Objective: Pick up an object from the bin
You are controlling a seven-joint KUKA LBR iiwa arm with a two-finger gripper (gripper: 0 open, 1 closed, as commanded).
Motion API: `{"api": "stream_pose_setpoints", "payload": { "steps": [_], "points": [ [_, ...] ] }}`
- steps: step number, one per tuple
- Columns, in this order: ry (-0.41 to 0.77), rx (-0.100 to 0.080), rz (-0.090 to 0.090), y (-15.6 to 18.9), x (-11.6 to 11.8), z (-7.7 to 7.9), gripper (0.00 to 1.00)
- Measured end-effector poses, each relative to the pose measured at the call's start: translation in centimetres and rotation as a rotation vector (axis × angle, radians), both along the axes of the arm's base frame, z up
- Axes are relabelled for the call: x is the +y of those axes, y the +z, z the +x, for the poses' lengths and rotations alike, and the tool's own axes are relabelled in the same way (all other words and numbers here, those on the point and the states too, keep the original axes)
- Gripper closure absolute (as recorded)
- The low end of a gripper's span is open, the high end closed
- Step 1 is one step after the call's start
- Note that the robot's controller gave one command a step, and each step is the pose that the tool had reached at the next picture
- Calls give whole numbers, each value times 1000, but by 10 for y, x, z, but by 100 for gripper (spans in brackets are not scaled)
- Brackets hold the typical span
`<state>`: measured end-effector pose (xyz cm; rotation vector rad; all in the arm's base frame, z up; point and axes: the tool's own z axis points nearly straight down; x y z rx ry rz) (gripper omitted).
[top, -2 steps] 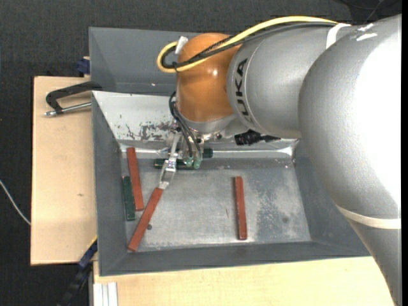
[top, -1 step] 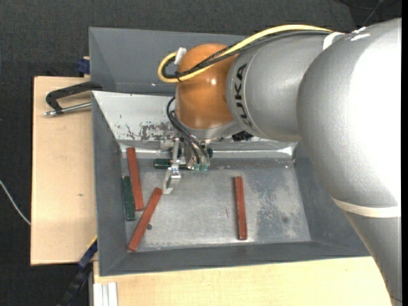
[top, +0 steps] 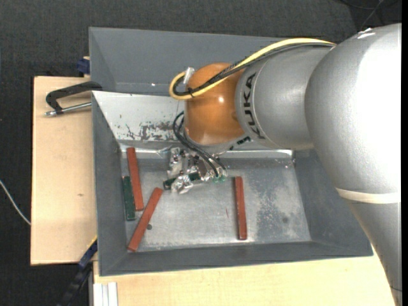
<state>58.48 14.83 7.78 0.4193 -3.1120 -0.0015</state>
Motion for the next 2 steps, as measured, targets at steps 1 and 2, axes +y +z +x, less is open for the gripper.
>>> {"api": "stream_pose_setpoints", "payload": {
  "steps": [1,2],
  "points": [
    [0,-1,1,0,0,0,100],
    [-12,-14,3,178,-19,-13,100]
  ]
}}
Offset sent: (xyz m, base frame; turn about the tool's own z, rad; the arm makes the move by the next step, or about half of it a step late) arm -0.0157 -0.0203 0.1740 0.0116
